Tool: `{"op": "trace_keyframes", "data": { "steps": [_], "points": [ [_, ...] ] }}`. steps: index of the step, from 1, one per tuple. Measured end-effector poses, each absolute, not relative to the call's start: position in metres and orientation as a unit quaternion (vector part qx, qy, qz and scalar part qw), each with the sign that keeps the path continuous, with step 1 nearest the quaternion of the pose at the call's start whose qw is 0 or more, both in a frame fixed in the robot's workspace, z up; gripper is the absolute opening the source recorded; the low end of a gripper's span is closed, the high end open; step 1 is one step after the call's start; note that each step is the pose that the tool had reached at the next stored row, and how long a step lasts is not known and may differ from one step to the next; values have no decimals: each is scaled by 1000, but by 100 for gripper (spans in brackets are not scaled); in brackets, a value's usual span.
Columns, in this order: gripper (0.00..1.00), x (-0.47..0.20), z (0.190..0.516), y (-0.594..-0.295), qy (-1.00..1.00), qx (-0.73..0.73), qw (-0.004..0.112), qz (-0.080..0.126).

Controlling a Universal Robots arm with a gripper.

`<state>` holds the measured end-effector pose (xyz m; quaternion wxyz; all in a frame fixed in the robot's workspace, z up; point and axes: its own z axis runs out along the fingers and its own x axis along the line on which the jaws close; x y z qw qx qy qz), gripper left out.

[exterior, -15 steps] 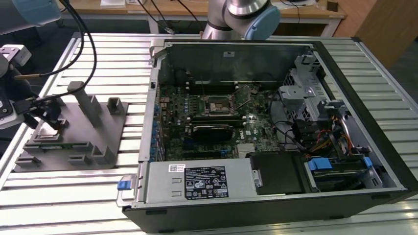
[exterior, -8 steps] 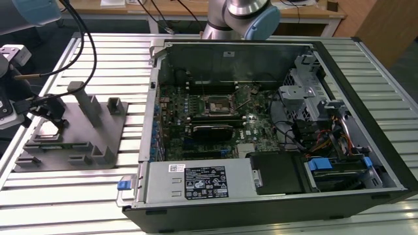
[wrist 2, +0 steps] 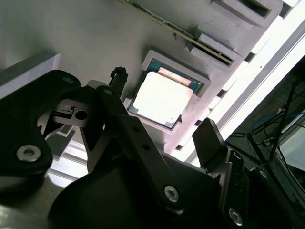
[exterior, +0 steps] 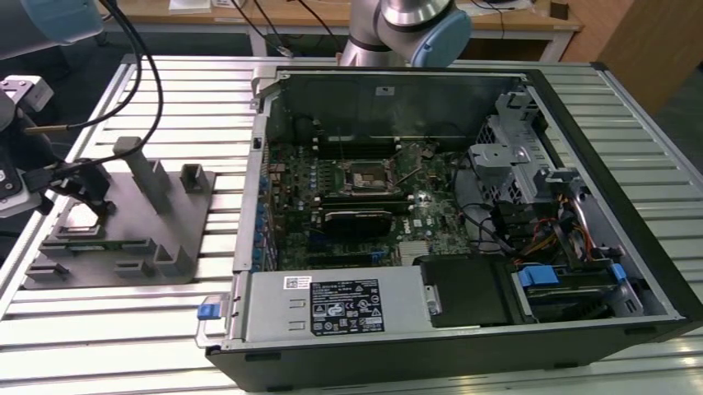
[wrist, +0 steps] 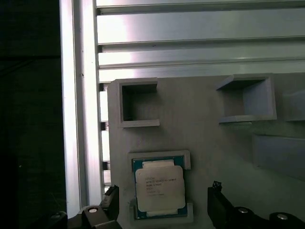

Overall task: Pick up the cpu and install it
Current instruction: 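Pick up the cpu and move it towards the insertion slot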

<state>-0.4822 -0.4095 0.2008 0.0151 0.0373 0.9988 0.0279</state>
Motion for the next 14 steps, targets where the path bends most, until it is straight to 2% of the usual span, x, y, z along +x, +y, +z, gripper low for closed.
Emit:
{"op": "trace_keyframes", "data": {
  "steps": [14],
  "points": [
    [82, -482, 188, -405, 999, 15, 14, 27]
  ]
}}
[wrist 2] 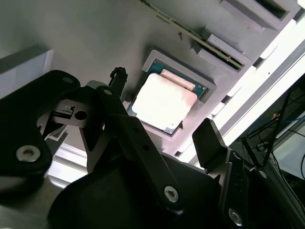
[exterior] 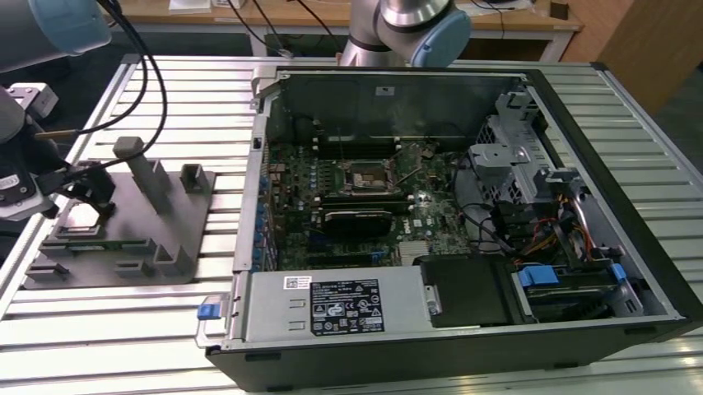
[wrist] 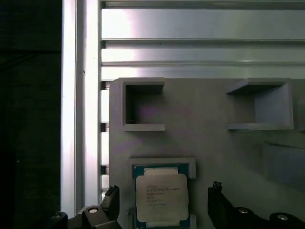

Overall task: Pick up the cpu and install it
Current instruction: 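Pick up the cpu and move it towards the insertion slot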

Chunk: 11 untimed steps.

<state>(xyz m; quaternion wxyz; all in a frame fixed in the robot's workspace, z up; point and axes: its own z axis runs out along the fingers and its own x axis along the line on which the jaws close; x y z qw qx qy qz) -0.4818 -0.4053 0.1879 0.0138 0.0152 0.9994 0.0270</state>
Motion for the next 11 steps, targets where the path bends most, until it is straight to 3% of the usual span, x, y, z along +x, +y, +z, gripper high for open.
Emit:
{"op": "trace_keyframes", "data": {
  "steps": [11],
  "points": [
    [82, -482, 178, -402, 999, 13, 14, 27]
  ]
}}
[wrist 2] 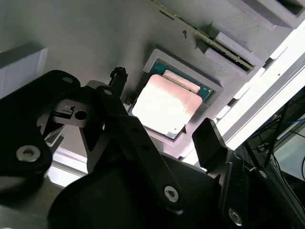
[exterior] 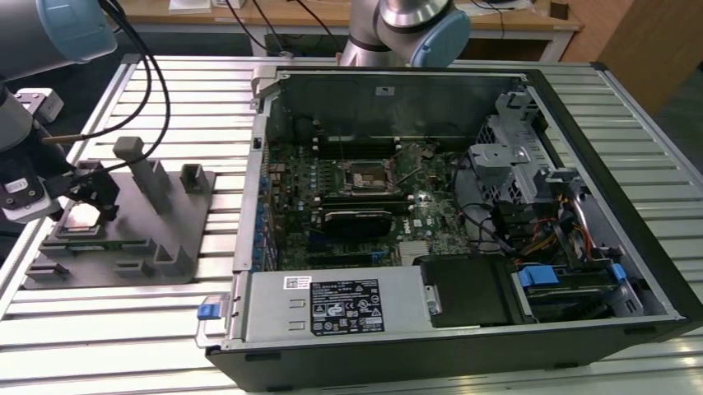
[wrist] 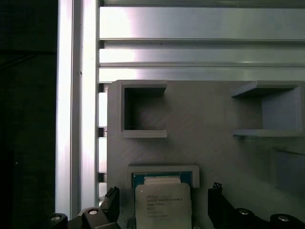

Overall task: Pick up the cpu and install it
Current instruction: 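Pick up the cpu and move it towards the insertion slot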

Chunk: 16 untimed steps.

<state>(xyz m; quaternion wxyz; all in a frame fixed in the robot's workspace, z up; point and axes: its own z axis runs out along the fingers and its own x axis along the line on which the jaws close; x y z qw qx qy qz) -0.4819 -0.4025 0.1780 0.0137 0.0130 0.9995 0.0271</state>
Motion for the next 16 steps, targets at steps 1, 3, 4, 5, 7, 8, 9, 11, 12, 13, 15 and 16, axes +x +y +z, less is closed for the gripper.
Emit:
{"op": "trace_keyframes", "data": {
  "steps": [1, 3, 4, 5, 7, 8, 9, 11, 12, 13, 15, 16],
  "points": [
    [82, -482, 178, -402, 999, 13, 14, 27],
    [82, -482, 178, -402, 999, 13, 14, 27],
    [82, -482, 178, -402, 999, 13, 14, 27],
    [82, -482, 178, -402, 999, 13, 14, 27],
    [82, -482, 178, -402, 999, 13, 14, 27],
    [82, -482, 178, -402, 999, 13, 14, 27],
    [82, -482, 178, -402, 999, 13, 14, 27],
    [81, -482, 178, -402, 999, 13, 14, 27],
    [74, -482, 178, -402, 999, 13, 14, 27],
    [74, -482, 178, -402, 999, 13, 14, 27],
    [74, -482, 178, -402, 999, 13, 14, 27],
    [74, -482, 178, -402, 999, 13, 14, 27]
  ]
}}
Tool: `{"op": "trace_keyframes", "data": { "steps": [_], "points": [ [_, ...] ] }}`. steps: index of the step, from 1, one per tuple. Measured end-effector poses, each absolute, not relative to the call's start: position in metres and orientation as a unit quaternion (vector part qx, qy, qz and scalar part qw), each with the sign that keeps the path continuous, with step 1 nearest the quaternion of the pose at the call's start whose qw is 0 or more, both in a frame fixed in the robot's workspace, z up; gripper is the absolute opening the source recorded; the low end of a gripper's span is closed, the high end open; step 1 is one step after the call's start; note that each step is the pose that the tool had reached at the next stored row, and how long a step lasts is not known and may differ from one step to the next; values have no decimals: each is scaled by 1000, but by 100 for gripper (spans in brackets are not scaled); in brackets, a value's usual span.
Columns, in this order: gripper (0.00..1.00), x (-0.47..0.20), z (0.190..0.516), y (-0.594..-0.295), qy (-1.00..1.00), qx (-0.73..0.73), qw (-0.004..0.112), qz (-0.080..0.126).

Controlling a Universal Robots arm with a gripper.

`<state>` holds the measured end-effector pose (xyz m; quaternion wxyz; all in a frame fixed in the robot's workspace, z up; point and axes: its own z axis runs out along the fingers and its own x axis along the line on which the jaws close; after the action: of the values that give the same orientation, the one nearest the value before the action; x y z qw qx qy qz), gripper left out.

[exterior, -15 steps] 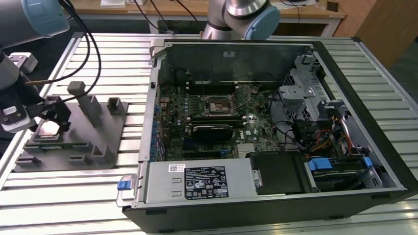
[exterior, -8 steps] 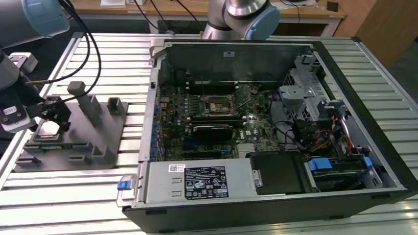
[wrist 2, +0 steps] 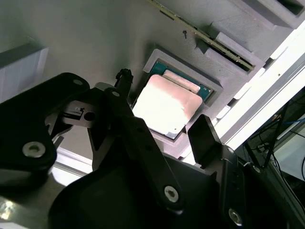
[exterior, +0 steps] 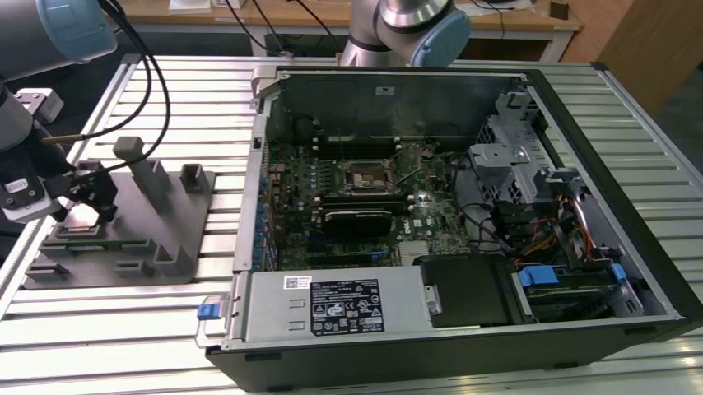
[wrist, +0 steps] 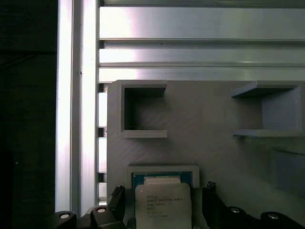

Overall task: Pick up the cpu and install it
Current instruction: 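Pick up the cpu and move it towards the insertion slot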

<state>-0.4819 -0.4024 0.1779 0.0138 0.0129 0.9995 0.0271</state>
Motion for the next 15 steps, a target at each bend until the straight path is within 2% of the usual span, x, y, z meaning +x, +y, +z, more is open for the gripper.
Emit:
{"op": "trace_keyframes", "data": {
  "steps": [3, 4, 15],
  "points": [
    [73, -482, 178, -402, 999, 13, 14, 27],
    [65, -482, 178, -402, 999, 13, 14, 27],
    [65, -482, 180, -402, 999, 13, 14, 27]
  ]
}}
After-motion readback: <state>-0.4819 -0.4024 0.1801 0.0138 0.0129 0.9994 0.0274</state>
